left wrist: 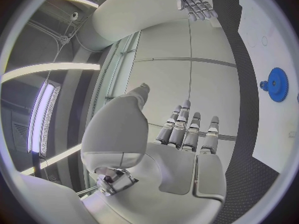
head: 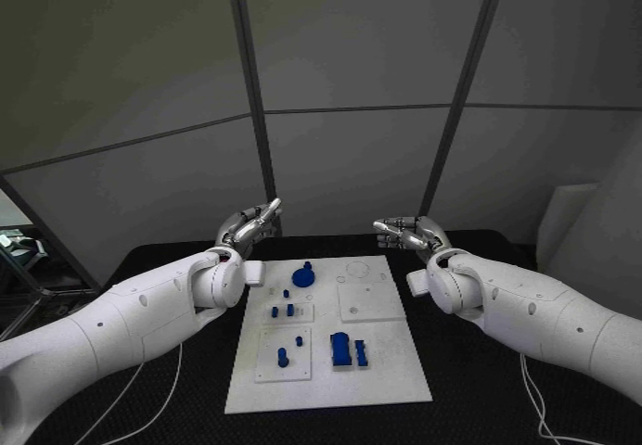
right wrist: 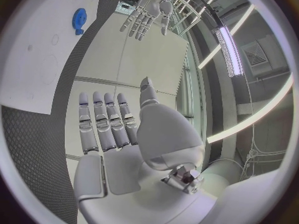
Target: Assemble the parts on the task board
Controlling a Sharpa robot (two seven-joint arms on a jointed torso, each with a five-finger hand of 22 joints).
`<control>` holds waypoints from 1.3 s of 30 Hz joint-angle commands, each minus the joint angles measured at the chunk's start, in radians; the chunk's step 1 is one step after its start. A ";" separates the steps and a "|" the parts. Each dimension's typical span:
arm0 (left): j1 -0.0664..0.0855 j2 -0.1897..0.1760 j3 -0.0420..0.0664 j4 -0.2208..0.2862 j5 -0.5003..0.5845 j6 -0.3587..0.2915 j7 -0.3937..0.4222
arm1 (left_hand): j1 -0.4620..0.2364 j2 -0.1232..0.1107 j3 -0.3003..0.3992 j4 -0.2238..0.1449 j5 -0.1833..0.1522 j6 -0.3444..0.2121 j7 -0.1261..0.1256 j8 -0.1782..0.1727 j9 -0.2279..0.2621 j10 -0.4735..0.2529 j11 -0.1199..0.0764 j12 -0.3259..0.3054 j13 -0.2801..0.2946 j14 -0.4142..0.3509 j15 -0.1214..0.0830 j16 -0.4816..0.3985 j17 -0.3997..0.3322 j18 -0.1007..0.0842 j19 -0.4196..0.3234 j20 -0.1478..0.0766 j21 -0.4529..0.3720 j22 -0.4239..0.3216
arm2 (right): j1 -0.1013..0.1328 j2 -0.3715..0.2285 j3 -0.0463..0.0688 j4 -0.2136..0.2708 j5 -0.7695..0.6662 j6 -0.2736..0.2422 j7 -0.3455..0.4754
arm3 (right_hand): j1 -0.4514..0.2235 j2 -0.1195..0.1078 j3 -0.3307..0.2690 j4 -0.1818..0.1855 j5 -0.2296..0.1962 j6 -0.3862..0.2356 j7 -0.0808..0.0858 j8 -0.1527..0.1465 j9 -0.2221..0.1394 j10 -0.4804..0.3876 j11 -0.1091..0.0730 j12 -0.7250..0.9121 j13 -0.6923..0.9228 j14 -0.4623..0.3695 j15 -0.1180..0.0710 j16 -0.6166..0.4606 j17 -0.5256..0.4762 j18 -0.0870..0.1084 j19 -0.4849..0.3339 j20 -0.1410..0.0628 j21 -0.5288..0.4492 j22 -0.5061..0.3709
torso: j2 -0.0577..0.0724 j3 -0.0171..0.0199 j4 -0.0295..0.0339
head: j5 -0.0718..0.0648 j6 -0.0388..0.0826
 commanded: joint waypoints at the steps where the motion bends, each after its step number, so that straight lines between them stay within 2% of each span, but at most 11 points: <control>1: 0.005 -0.008 0.000 0.010 -0.004 -0.005 0.000 | -0.335 0.055 -0.076 -0.072 -0.012 -0.152 -0.073 -0.011 -0.011 -0.190 -0.019 -0.014 -0.013 -0.103 -0.021 -0.009 -0.011 -0.083 -0.058 -0.080 -0.006 -0.049 | 0.000 -0.008 -0.001 0.012 -0.002 -0.014 0.001 | -0.392 -0.043 0.094 0.032 -0.041 -0.270 -0.054 -0.059 -0.045 -0.277 -0.047 -0.054 -0.063 -0.274 -0.044 -0.055 -0.066 -0.049 -0.229 -0.083 -0.056 -0.118 | 0.003 -0.0015 0.0047 | -0.002 -0.001; 7: 0.004 -0.035 -0.014 0.084 -0.007 -0.073 0.018 | -0.685 0.141 -0.200 -0.188 -0.012 -0.314 -0.073 -0.011 -0.011 -0.392 -0.019 -0.014 -0.013 -0.270 -0.021 -0.009 -0.011 -0.083 -0.153 -0.211 -0.006 -0.129 | -0.002 -0.042 -0.008 0.088 0.035 -0.070 0.026 | -0.568 -0.062 0.136 0.032 -0.061 -0.392 -0.077 -0.059 -0.065 -0.401 -0.068 -0.054 -0.063 -0.397 -0.063 -0.055 -0.066 -0.066 -0.332 -0.121 -0.056 -0.172 | 0.010 -0.0048 0.0392 | -0.013 0.006; 8: 0.003 -0.047 -0.021 0.117 -0.008 -0.103 0.027 | -0.716 0.141 -0.200 -0.188 -0.012 -0.398 -0.073 -0.011 -0.011 -0.410 -0.019 -0.014 -0.013 -0.270 -0.021 -0.009 -0.011 -0.083 -0.153 -0.211 -0.006 -0.129 | -0.003 -0.056 -0.011 0.120 0.050 -0.094 0.036 | -0.598 -0.135 0.144 0.032 -0.134 -0.412 -0.082 -0.059 -0.069 -0.422 -0.071 -0.054 -0.063 -0.418 -0.067 -0.055 -0.066 -0.066 -0.350 -0.127 -0.056 -0.181 | 0.011 -0.0053 0.0443 | -0.015 0.007; 9: 0.003 -0.056 -0.025 0.141 -0.009 -0.125 0.032 | -0.756 0.141 -0.200 -0.188 -0.012 -0.398 -0.073 -0.011 -0.011 -0.497 -0.019 -0.014 -0.013 -0.270 -0.021 -0.009 -0.011 -0.083 -0.153 -0.211 -0.006 -0.129 | -0.004 -0.066 -0.014 0.143 0.061 -0.111 0.044 | -0.637 -0.135 0.153 0.032 -0.134 -0.439 -0.087 -0.059 -0.140 -0.449 -0.076 -0.054 -0.063 -0.445 -0.138 -0.055 -0.066 -0.067 -0.372 -0.135 -0.056 -0.192 | 0.013 -0.0059 0.0499 | -0.016 0.008; 10: 0.002 -0.065 -0.030 0.167 -0.010 -0.148 0.039 | -0.770 0.141 -0.200 -0.188 -0.012 -0.398 -0.073 -0.011 -0.011 -0.497 -0.019 -0.014 -0.013 -0.270 -0.021 -0.009 -0.011 -0.083 -0.153 -0.211 -0.006 -0.129 | -0.005 -0.077 -0.016 0.169 0.073 -0.130 0.053 | -0.655 -0.135 0.157 0.032 -0.134 -0.452 -0.090 -0.059 -0.140 -0.462 -0.147 -0.054 -0.063 -0.458 -0.138 -0.055 -0.066 -0.075 -0.383 -0.139 -0.056 -0.198 | 0.013 -0.0061 0.0523 | -0.017 0.008; 13: 0.000 -0.098 -0.048 0.257 -0.013 -0.230 0.061 | -0.866 0.141 -0.200 -0.188 -0.012 -0.398 -0.073 -0.011 -0.011 -0.497 -0.019 -0.014 -0.013 -0.270 -0.021 -0.009 -0.011 -0.083 -0.153 -0.211 -0.006 -0.129 | -0.008 -0.116 -0.025 0.259 0.116 -0.197 0.082 | -0.722 -0.135 0.173 0.032 -0.134 -0.498 -0.099 -0.059 -0.140 -0.510 -0.147 -0.054 -0.063 -0.505 -0.138 -0.055 -0.066 -0.077 -0.423 -0.153 -0.056 -0.218 | 0.013 -0.0062 0.0538 | -0.018 0.008; 14: 0.000 -0.104 -0.051 0.273 -0.014 -0.245 0.065 | -0.866 0.141 -0.200 -0.188 -0.012 -0.398 -0.073 -0.011 -0.011 -0.497 -0.019 -0.014 -0.013 -0.270 -0.021 -0.009 -0.011 -0.083 -0.153 -0.211 -0.006 -0.129 | -0.008 -0.124 -0.027 0.276 0.124 -0.210 0.088 | -0.730 -0.135 0.175 0.032 -0.134 -0.504 -0.169 -0.059 -0.140 -0.516 -0.147 -0.054 -0.063 -0.511 -0.138 -0.055 -0.066 -0.077 -0.428 -0.155 -0.056 -0.221 | 0.013 -0.0062 0.0538 | -0.018 0.008; 20: -0.003 -0.163 -0.082 0.438 -0.020 -0.396 0.105 | -0.866 0.141 -0.200 -0.188 -0.012 -0.398 -0.073 -0.011 -0.011 -0.497 -0.019 -0.014 -0.013 -0.270 -0.021 -0.009 -0.011 -0.083 -0.153 -0.211 -0.006 -0.129 | -0.014 -0.205 -0.045 0.460 0.212 -0.346 0.149 | -0.836 -0.135 0.201 0.032 -0.134 -0.577 -0.169 -0.059 -0.140 -0.590 -0.147 -0.054 -0.063 -0.585 -0.138 -0.055 -0.066 -0.088 -0.489 -0.178 -0.056 -0.252 | 0.013 -0.0062 0.0538 | -0.018 0.008; 21: -0.003 -0.171 -0.086 0.458 -0.021 -0.414 0.110 | -0.866 0.141 -0.200 -0.188 -0.012 -0.398 -0.073 -0.011 -0.011 -0.497 -0.019 -0.014 -0.013 -0.270 -0.021 -0.009 -0.011 -0.083 -0.153 -0.211 -0.006 -0.129 | -0.015 -0.215 -0.048 0.485 0.224 -0.364 0.157 | -0.851 -0.135 0.205 0.032 -0.134 -0.588 -0.169 -0.059 -0.140 -0.601 -0.147 -0.054 -0.063 -0.595 -0.138 -0.055 -0.066 -0.164 -0.499 -0.181 -0.056 -0.257 | 0.013 -0.0062 0.0538 | -0.018 0.008; 25: -0.004 -0.194 -0.099 0.522 -0.023 -0.473 0.126 | -0.866 0.141 -0.200 -0.188 -0.012 -0.398 -0.073 -0.011 -0.011 -0.497 -0.019 -0.014 -0.013 -0.270 -0.021 -0.009 -0.011 -0.083 -0.153 -0.211 -0.006 -0.129 | -0.017 -0.253 -0.056 0.571 0.265 -0.429 0.185 | -0.907 -0.135 0.216 0.032 -0.134 -0.626 -0.169 -0.059 -0.140 -0.640 -0.147 -0.054 -0.063 -0.634 -0.138 -0.055 -0.066 -0.164 -0.531 -0.262 -0.056 -0.273 | 0.013 -0.0062 0.0538 | -0.018 0.008; 39: -0.005 -0.202 -0.103 0.545 -0.024 -0.493 0.132 | -0.866 0.141 -0.200 -0.188 -0.012 -0.398 -0.073 -0.011 -0.011 -0.497 -0.019 -0.014 -0.013 -0.270 -0.021 -0.009 -0.011 -0.083 -0.153 -0.211 -0.006 -0.129 | -0.019 -0.275 -0.061 0.621 0.289 -0.465 0.202 | -1.046 -0.135 0.294 0.032 -0.134 -0.723 -0.169 -0.059 -0.140 -0.739 -0.147 -0.054 -0.063 -0.732 -0.138 -0.055 -0.066 -0.164 -0.611 -0.262 -0.056 -0.370 | 0.013 -0.0062 0.0538 | -0.018 0.008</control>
